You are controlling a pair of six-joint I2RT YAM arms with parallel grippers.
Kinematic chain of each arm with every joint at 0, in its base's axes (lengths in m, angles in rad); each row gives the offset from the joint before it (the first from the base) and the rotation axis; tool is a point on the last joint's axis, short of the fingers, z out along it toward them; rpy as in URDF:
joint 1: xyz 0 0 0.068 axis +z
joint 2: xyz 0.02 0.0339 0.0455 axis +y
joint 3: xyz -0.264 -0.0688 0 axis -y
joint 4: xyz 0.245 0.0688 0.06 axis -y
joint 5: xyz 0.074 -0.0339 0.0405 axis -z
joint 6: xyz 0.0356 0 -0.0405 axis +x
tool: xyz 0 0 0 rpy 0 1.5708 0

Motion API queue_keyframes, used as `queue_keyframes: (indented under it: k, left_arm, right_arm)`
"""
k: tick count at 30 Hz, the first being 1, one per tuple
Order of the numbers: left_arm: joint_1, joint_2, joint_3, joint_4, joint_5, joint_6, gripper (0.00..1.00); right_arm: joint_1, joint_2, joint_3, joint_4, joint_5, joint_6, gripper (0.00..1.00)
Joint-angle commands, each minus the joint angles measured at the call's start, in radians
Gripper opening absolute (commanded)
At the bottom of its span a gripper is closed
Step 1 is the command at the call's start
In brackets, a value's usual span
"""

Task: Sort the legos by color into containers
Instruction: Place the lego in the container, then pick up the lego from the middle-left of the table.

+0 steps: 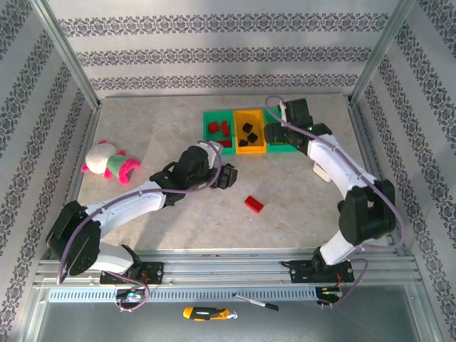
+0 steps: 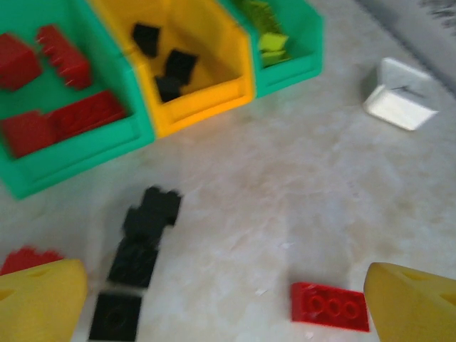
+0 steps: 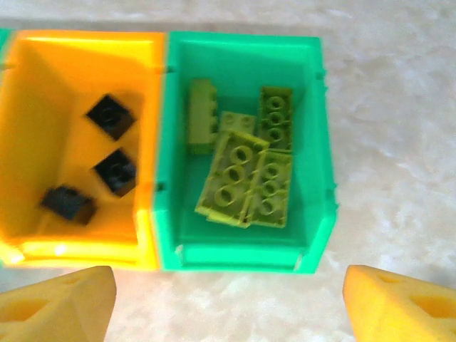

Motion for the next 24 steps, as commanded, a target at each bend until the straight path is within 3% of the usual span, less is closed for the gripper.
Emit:
queue_keyframes:
  k: [1, 5, 9, 15, 24]
  left_arm:
    - [0.023, -0.063, -0.013, -0.206, -0.138, -0.124, 0.99]
    - [0.073, -0.101, -0.022, -0.393, -0.140, -0.168, 1.00]
    - [0.153, -0.110, -0.034, -0.549, -0.114, -0.184, 0.92]
    - [0.282, -0.031, -0.035, -0.660, -0.006, -0.124, 0.88]
    - [0.304, 0.164, 0.030, -0.752, -0.060, -0.051, 0.73]
  right_arm:
    - [0.071, -0.091, -0.110, 0.074, -0.091, -0.023, 0.90]
    - [0.169, -0.190, -0.214, 0.073, -0.162, -0.056, 0.92]
    - [0.271, -0.257, -0.297, 0.106, -0.210, -0.050, 0.93]
    - [0.384, -0.267, -0.325, 0.137, -0.216, -0.007, 0.93]
    - [0.439, -0.226, -0.287, 0.142, -0.197, -0.002, 0.93]
